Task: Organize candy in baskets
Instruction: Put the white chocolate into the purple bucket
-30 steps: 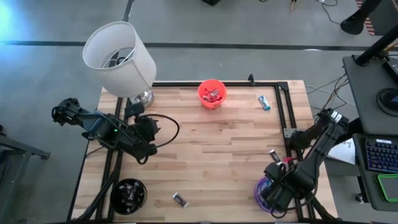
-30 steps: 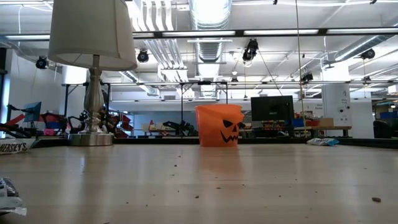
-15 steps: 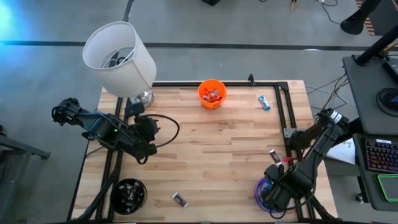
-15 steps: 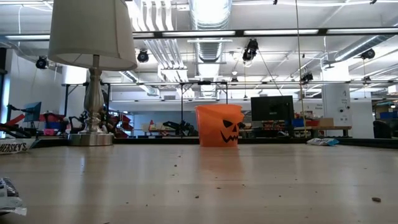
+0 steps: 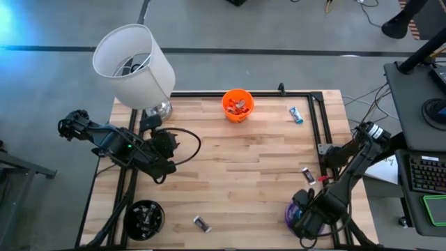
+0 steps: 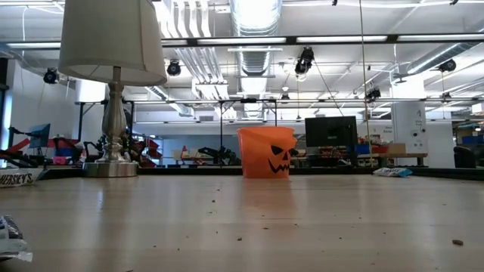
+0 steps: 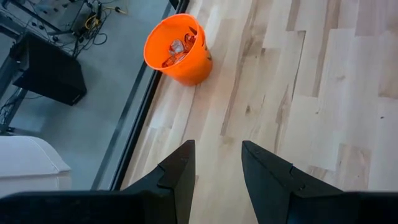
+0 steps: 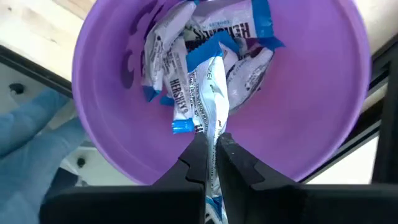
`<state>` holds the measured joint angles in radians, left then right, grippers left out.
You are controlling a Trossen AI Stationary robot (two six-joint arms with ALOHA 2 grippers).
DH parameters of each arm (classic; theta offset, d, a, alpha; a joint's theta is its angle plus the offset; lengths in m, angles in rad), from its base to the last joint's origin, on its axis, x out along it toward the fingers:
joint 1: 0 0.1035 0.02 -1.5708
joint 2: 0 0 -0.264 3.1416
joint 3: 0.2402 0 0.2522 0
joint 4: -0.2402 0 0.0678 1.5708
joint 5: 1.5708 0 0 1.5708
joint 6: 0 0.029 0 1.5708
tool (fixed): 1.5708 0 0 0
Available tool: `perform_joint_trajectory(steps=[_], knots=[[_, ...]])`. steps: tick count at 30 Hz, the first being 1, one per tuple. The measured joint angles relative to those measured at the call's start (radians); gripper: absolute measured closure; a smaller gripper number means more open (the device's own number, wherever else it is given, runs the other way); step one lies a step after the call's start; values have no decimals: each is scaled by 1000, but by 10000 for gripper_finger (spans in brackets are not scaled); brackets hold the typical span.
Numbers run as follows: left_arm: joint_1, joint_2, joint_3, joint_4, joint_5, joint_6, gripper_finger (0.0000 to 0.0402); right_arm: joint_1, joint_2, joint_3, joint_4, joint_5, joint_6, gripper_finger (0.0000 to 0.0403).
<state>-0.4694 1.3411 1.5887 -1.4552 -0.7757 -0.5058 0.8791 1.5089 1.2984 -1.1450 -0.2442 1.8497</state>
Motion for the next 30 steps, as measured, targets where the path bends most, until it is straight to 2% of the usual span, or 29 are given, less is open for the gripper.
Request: perform_joint_trajectory(steps=[10,17,30], knots=[[0,0,0,5,0,-30,288,0,0,16,-1,10,-7,390],[0,0,0,14,0,-31,288,-1,0,16,8,97,-46,390],[0,0,0,14,0,-35,288,-6,-10,16,-1,78,-39,390]])
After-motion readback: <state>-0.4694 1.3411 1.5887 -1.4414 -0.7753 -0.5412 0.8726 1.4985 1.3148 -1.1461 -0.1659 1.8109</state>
